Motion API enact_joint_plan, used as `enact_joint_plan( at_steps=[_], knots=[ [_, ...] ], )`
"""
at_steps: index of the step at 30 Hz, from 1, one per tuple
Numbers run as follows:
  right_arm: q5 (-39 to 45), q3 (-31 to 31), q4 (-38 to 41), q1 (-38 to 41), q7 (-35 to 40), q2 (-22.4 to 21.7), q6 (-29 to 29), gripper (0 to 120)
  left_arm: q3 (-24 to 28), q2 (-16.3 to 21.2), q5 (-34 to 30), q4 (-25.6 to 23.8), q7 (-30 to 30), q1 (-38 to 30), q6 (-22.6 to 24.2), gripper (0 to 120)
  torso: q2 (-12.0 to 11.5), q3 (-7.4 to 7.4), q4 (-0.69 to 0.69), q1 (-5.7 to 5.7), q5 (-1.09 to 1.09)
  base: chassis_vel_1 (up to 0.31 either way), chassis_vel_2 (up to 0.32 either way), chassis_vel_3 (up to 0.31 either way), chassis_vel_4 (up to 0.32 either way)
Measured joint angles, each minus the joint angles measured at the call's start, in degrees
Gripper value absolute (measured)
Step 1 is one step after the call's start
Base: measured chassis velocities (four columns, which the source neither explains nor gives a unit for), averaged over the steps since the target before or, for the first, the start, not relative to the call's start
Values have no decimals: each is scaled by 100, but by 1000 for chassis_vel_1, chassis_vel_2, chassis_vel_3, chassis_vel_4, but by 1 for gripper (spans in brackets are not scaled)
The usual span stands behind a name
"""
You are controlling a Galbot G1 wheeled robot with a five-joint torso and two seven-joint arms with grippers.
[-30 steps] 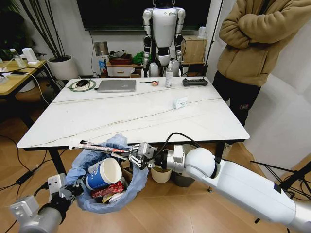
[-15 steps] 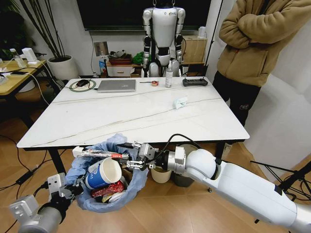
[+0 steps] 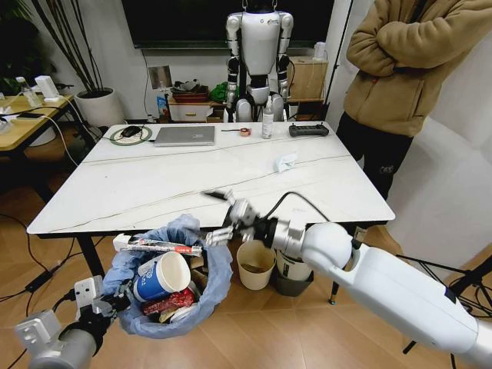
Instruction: Pick up the trash bin and place the trash from the table into it.
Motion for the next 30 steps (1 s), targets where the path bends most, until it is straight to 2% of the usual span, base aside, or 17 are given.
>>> enact_joint_plan(
  at_steps=[5,9,11,17,21,30],
  knots=[
    [233,285,-222,-35,780,202,-326,100,18,-9,0,-13,6,-9,-2,0,0,0,0,0,0,0,0,0,0],
    [799,464,-859,129,1722,752,-617,100,5,-8,-5,-45,10,-8,-5,0,0,0,0,0,-1,0,0,0,0],
    [842,482,-957,161,1787,836,-667,100,-1,-7,-10,-51,10,-7,-6,0,0,0,1,0,-1,0,0,0,0],
    [747,572,-2046,460,2301,1752,-1241,100,-43,-11,-41,-91,10,12,-8,0,0,0,1,0,-2,0,0,0,0],
    [415,612,-2489,550,2409,1982,-1395,100,-45,20,-73,-93,5,-5,-8,0,0,1,4,0,0,0,0,0,0],
    [-364,903,-3040,559,2337,2001,-1474,100,-158,193,-175,-112,-12,49,-5,0,0,0,-1,0,0,0,0,0,0]
  ],
)
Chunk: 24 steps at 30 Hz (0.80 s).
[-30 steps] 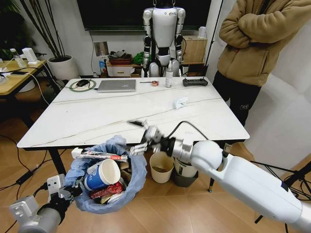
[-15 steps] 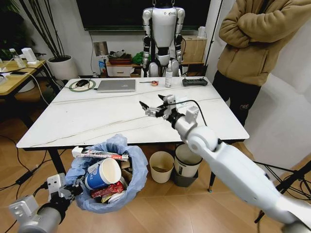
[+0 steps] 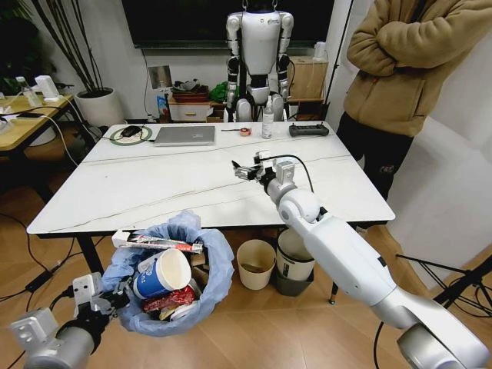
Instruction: Pick up the trash bin and place the trash from the table into it.
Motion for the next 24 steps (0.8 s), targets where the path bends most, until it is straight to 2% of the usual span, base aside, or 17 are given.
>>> enact_joint_plan(
  at_steps=[9,15,24],
  knots=[
    [-335,203,-714,101,-24,206,10,100,-142,10,-46,-54,-17,45,6,0,0,0,2,0,0,0,0,0,0],
    [-414,375,-1502,204,-248,405,276,100,-204,-33,-73,-85,-23,53,8,0,0,0,2,0,0,0,0,0,0],
    [-373,460,-2159,268,-323,540,672,100,-225,-72,-73,-115,-24,85,9,0,0,1,1,0,0,0,0,0,0]
  ],
)
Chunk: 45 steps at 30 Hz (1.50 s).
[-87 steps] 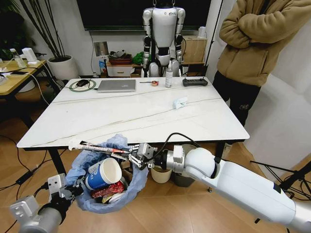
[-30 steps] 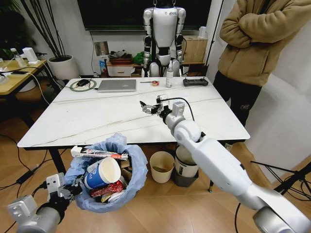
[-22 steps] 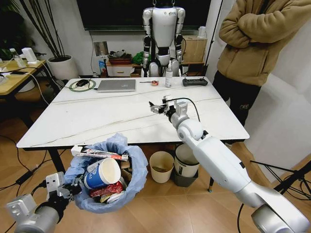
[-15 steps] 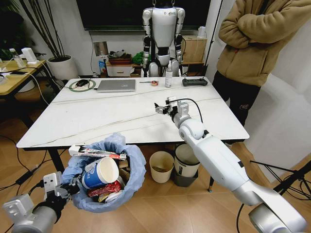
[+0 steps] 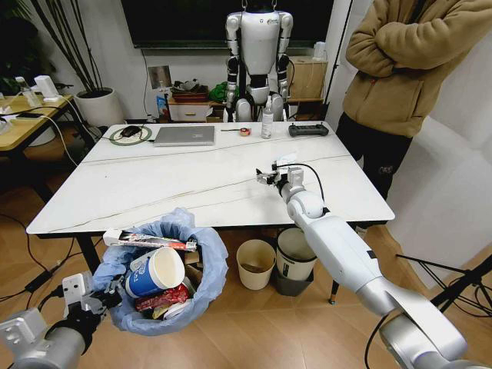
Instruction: Pick up the trash bin and place the trash from the table into it.
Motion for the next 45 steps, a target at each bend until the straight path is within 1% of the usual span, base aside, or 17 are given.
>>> enact_joint_plan(
  at_steps=[4,6,7,9,13,21,31,45],
  knots=[
    [18,64,-357,131,-4,112,108,100,-2,-18,2,-1,0,11,1,0,0,0,1,0,-1,0,0,0,0],
    [115,67,-554,184,-134,155,410,100,-3,-38,10,-1,0,17,0,0,0,0,1,0,0,0,0,0,0],
    [115,67,-554,184,-134,155,410,100,-3,-38,10,-1,0,17,0,0,0,0,1,0,0,0,0,0,0],
    [170,70,-789,248,-382,192,755,100,-3,-60,21,-1,0,27,0,0,0,0,1,0,-1,0,0,0,0],
    [170,102,-1081,336,-509,243,913,100,-3,-84,31,-1,1,33,0,0,0,0,1,0,0,0,0,0,0],
    [153,197,-1302,436,-589,324,948,100,7,-110,52,-1,3,32,-4,0,0,0,1,0,-1,0,0,0,0],
    [-103,281,-1717,670,-701,421,985,100,5,-122,59,-2,6,42,-9,0,0,0,0,0,-1,0,0,0,0],
    [-268,419,-2183,908,-889,542,698,100,-4,-201,88,-3,11,84,-16,0,0,0,1,0,-1,0,0,0,0]
  ],
)
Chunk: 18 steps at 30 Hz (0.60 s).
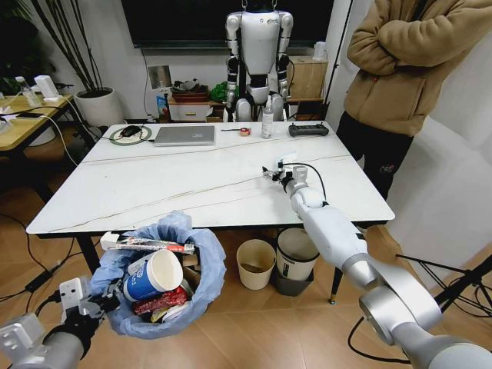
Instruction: Pick up the trash bin and place the trash from the table into it.
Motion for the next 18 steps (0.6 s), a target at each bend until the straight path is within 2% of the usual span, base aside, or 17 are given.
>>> enact_joint_plan(
  at_steps=[18],
  knots=[
    [-47,95,-303,79,-85,70,-30,98,-6,-45,40,0,12,4,-10,0,0,0,0,0,0,0,0,0,0]
  ],
)
